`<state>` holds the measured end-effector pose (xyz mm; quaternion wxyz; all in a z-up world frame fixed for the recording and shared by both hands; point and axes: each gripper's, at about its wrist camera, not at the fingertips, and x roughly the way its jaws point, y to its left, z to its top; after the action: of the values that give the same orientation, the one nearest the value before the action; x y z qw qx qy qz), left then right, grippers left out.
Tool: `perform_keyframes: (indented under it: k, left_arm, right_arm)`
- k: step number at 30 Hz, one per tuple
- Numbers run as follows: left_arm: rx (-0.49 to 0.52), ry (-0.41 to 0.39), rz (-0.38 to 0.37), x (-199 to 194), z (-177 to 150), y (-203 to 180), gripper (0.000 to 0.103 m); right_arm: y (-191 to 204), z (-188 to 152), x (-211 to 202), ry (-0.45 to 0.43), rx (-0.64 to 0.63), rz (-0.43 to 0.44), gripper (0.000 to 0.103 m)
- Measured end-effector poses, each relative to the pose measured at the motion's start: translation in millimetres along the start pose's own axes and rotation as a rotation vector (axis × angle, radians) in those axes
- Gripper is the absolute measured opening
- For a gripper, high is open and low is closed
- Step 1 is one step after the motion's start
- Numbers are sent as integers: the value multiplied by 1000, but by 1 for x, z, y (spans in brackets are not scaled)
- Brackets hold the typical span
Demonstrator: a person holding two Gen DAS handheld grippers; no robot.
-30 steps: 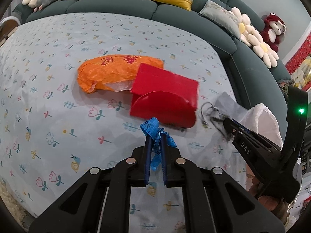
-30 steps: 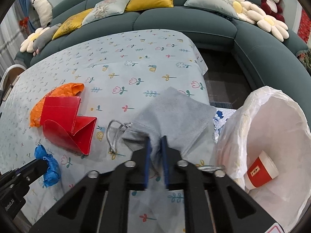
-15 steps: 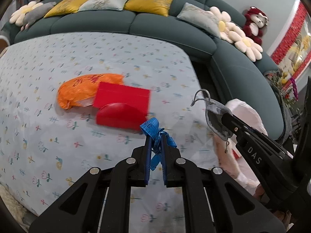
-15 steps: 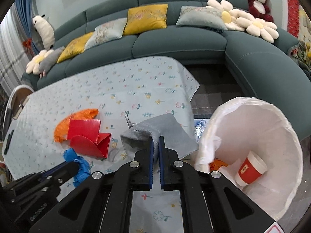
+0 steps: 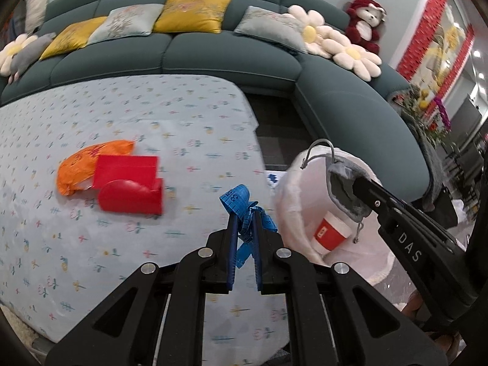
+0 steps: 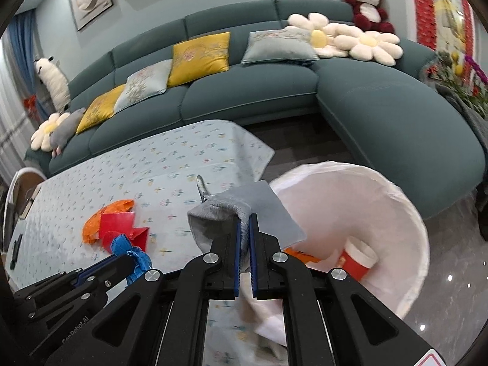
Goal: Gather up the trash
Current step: 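Carry the glove in the left gripper and the pouch in the right over the bin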
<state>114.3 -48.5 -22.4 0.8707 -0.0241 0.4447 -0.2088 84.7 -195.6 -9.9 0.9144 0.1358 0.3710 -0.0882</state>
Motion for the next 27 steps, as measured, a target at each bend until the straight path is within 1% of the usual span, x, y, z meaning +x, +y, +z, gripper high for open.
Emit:
perform_keyframes:
  k: [7,14,20,27]
  left_arm:
    - [72,0,-29,4,0,-37,9]
    - [115,9,-53,11,-2,-66,9]
    - [145,22,-65,18,-4,-83,9]
    - [176,48,-73,29,-7,-97,9]
  right_arm:
    - [-45,-5,-13,-7,71,-51,5]
    - [-76,-12,-20,-11,109,-89,5]
    - [-96,-18,-22,-1,134,-104,5]
    - [-104,-25,-19,14,157,-107,5]
